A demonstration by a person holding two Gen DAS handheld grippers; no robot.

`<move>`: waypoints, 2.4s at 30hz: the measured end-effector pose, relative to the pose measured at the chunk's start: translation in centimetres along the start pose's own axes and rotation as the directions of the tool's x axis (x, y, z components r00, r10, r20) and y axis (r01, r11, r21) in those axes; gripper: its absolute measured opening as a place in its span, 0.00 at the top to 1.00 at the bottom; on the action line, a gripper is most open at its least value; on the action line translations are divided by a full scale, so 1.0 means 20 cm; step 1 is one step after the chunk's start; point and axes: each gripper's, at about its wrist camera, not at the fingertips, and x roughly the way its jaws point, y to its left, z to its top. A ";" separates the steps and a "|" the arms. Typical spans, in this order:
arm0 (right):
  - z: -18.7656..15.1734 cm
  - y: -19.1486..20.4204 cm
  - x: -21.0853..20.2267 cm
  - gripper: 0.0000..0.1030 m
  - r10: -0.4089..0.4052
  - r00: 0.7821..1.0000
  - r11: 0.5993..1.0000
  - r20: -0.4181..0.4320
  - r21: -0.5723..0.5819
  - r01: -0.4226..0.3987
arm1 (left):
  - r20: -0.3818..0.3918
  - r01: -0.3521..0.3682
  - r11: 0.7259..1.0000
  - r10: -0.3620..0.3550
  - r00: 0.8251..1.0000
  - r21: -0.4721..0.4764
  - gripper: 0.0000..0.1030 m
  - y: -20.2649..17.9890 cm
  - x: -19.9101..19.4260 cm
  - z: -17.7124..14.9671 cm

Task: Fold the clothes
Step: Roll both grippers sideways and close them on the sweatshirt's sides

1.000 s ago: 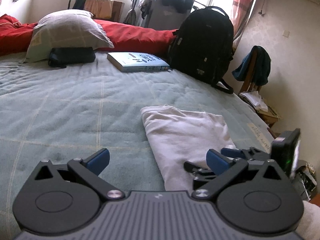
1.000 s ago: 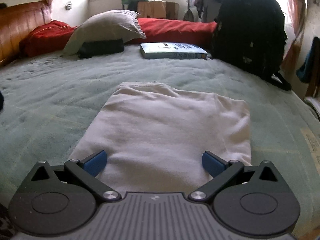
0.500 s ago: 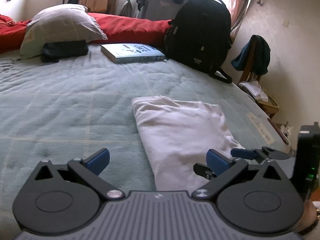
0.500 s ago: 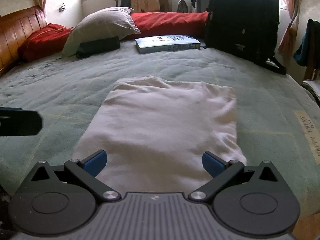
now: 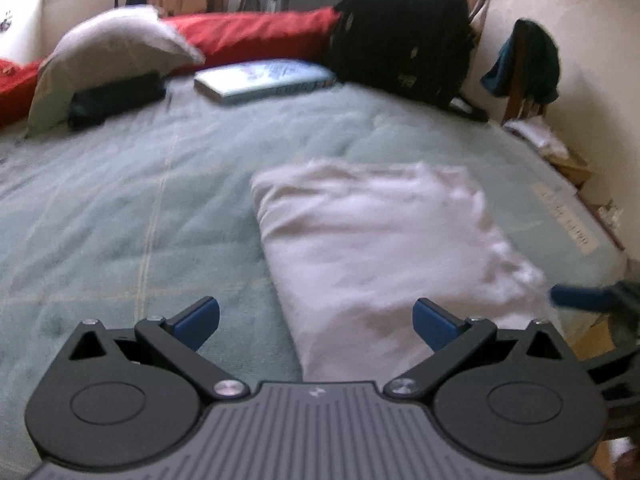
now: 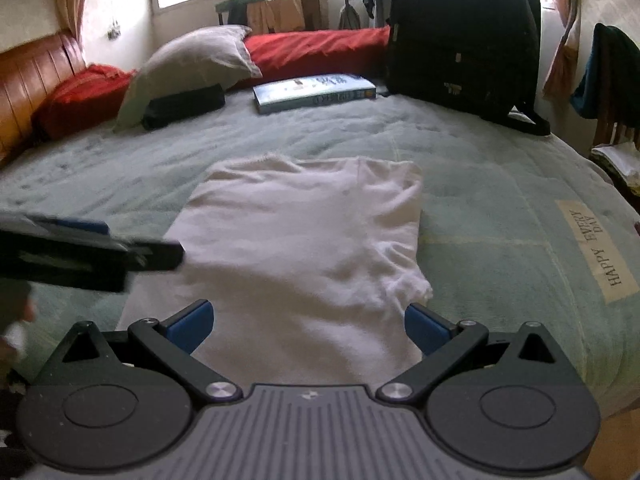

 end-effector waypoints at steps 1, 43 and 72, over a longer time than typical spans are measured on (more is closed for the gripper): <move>0.00 -0.02 -0.01 0.00 0.020 1.000 1.000 0.010 0.009 -0.020 | -0.030 0.006 1.000 -0.007 1.000 -0.013 0.01 0.01 0.02 -0.01; 0.13 -0.68 0.51 0.00 0.648 0.761 0.612 -0.019 0.608 -0.505 | -0.031 0.523 0.708 -0.607 0.794 -0.475 0.01 0.29 0.35 0.10; 0.16 -0.69 0.60 0.00 0.644 0.757 0.579 0.106 0.579 -0.574 | 0.033 0.534 0.630 -0.629 0.777 -0.564 0.01 0.30 0.45 0.18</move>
